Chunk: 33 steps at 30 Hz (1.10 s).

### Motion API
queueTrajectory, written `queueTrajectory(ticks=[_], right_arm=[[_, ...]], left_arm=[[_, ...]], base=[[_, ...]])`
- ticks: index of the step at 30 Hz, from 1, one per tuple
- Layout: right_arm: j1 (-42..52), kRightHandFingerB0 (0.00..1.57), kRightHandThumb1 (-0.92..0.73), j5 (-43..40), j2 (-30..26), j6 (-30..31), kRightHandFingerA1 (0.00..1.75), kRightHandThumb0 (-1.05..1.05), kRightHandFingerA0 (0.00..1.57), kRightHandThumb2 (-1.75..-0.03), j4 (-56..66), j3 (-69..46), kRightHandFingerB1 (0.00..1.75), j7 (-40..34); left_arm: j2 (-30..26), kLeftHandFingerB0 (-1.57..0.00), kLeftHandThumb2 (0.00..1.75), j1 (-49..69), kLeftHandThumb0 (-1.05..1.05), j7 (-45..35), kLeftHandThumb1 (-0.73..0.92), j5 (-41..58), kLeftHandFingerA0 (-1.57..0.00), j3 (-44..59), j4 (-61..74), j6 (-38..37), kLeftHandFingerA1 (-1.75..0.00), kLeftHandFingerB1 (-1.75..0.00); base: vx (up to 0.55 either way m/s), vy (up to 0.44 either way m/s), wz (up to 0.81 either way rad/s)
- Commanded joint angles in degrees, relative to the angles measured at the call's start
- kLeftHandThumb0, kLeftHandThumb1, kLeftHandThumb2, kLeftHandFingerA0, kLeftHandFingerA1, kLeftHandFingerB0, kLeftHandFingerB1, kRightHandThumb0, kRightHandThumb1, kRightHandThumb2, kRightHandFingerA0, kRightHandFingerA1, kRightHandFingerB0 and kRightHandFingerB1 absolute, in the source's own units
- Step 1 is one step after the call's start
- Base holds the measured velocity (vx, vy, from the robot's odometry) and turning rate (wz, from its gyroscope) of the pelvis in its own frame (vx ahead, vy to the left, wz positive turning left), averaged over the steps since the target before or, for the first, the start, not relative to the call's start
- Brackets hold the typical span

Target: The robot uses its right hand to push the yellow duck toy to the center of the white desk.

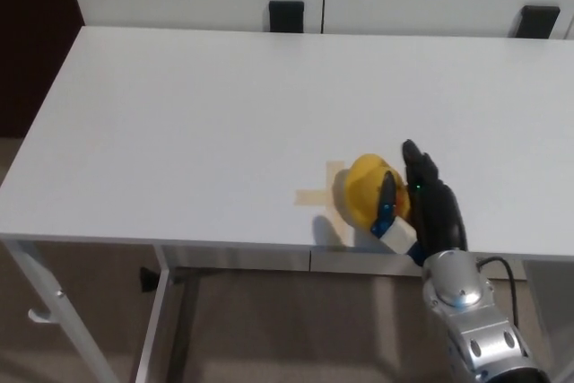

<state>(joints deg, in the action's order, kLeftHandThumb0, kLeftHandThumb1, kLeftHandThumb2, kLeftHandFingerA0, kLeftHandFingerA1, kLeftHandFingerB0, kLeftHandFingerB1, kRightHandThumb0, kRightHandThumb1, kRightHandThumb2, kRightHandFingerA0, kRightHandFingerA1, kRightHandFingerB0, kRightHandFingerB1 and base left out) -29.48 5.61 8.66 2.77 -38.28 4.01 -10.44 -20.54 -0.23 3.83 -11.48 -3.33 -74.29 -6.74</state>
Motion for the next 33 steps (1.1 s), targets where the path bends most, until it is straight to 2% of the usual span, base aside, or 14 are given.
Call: queueTrajectory(ticks=[1, 3, 7, 15, 16, 18, 19, 21, 22, 24, 25, 29, 32, 33], right_arm=[[-1.1, 0.0, -0.84, -1.3, 0.0, 4.0, 0.14, -1.05, 0.0, -1.24, 1.6, 1.2, 0.02, 5.9], [-0.8, 0.0, -0.84, -1.3, 0.0, 4.5, 0.1, -1.05, 0.0, -1.24, 2.1, 1.7, 0.01, 6.9], [-0.3, 0.0, -0.8, -1.0, -0.1, 4.3, 0.1, -1.05, 0.0, -1.24, 2.2, 2.5, 0.01, 7.8], [-1.1, 0.0, -0.74, -0.4, -0.5, 4.2, 0.23, -0.9, 0.0, -1.21, 1.4, 3.6, 0.14, 9.4], [-1.2, 0.0, -0.73, -0.3, -0.6, 4.2, 0.26, -1.0, 0.0, -0.97, 1.3, 3.7, 0.14, 9.5], [-1.3, 0.0, -0.73, -0.1, -0.6, 4.3, 0.26, -1.0, 0.0, -0.97, 1.3, 3.8, 0.14, 9.6], [-1.1, 0.0, -0.81, -0.3, -0.5, 3.6, 0.15, -1.05, 0.0, -1.22, 1.4, 3.3, 0.04, 8.9], [-0.9, 0.0, -0.81, -0.5, -0.5, 3.0, 0.15, -1.05, 0.0, -1.22, 1.5, 3.0, 0.04, 8.4], [-0.9, 0.0, -0.92, -0.1, -0.6, 2.6, 0.0, -0.98, 0.0, -0.75, 1.5, 2.8, 0.0, 7.4], [-1.0, 0.0, -0.92, 0.5, -0.8, 2.4, 0.0, -0.98, 0.0, -0.75, 1.4, 2.9, 0.0, 6.4], [-0.7, 0.0, -0.92, 3.3, -2.0, 1.5, 0.0, -0.92, 0.0, -0.87, 1.9, 3.5, 0.0, 2.9], [0.4, 0.0, -0.92, 10.9, -6.7, -0.3, 0.0, -0.93, 0.0, -0.86, 4.3, 4.5, 0.0, -6.8], [1.0, 0.0, -0.92, 13.1, -9.4, -1.1, 0.0, -0.95, 0.0, -0.84, 6.6, 3.8, 0.0, -10.4], [1.1, 0.0, -0.92, 12.7, -10.8, -3.6, 0.0, -0.97, 0.0, -0.83, 7.8, 2.3, 0.0, -11.5]], left_arm=[[-0.5, -0.81, 0.8, 0.0, -0.11, 0.3, 0.67, -0.6, -0.87, -0.1, -0.1, -3.1, -0.68, -0.62], [-0.5, -0.82, 0.72, 0.0, -0.13, 0.5, 0.7, -0.8, -0.86, -0.2, 0.0, -3.0, -0.68, -0.63], [-0.4, -0.85, 0.76, 0.0, -0.12, 0.8, 0.68, -1.0, -0.88, -0.4, -0.1, -2.8, -0.7, -0.61], [-0.3, -0.83, 0.78, -0.4, -0.11, 0.3, 0.68, -1.1, -0.87, -0.3, -0.2, -2.4, -0.68, -0.63], [-0.3, -0.84, 0.78, -0.5, -0.1, 0.4, 0.67, -1.2, -0.86, -0.4, -0.2, -2.4, -0.69, -0.64], [-0.3, -0.84, 0.78, -0.5, -0.1, 0.5, 0.67, -1.4, -0.86, -0.4, -0.3, -2.5, -0.69, -0.64], [-0.2, -0.84, 0.78, -0.5, -0.11, 0.5, 0.66, -1.2, -0.88, -0.3, -0.3, -2.5, -0.73, -0.63], [-0.2, -0.84, 0.78, -0.4, -0.11, 0.5, 0.66, -1.1, -0.88, -0.1, -0.3, -2.4, -0.73, -0.63], [-0.2, -0.85, 0.76, -0.5, -0.11, 0.5, 0.66, -1.0, -0.87, 0.0, -0.4, -2.3, -0.71, -0.62], [-0.2, -0.85, 0.76, -0.6, -0.11, 0.4, 0.66, -0.9, -0.87, 0.2, -0.5, -2.2, -0.71, -0.62], [-0.3, -0.87, 0.79, -0.4, -0.11, 0.6, 0.67, -1.2, -0.87, -0.1, -0.3, -2.3, -0.69, -0.64], [-0.4, -0.85, 0.74, 0.0, -0.11, 0.9, 0.69, -1.9, -0.86, -0.8, -0.3, -2.7, -0.68, -0.63], [-0.4, -0.82, 0.74, 0.2, -0.13, 0.7, 0.7, -1.4, -0.86, -0.3, -0.4, -2.6, -0.7, -0.62], [-0.5, -0.82, 0.81, 0.2, -0.11, 0.5, 0.68, -1.3, -0.87, -0.2, -0.4, -2.6, -0.7, -0.62]], base=[[0.0, 0.0, 0.0], [0.0, 0.0, 0.0], [0.0, 0.0, 0.0], [0.0, 0.0, 0.0], [0.0, 0.0, 0.0], [0.0, 0.0, 0.0], [0.0, 0.0, 0.0], [0.0, 0.0, 0.0], [0.0, 0.0, 0.0], [0.0, 0.0, 0.0], [0.0, 0.0, 0.0], [0.0, 0.0, 0.0], [0.0, 0.0, 0.0], [0.0, 0.0, 0.0]])
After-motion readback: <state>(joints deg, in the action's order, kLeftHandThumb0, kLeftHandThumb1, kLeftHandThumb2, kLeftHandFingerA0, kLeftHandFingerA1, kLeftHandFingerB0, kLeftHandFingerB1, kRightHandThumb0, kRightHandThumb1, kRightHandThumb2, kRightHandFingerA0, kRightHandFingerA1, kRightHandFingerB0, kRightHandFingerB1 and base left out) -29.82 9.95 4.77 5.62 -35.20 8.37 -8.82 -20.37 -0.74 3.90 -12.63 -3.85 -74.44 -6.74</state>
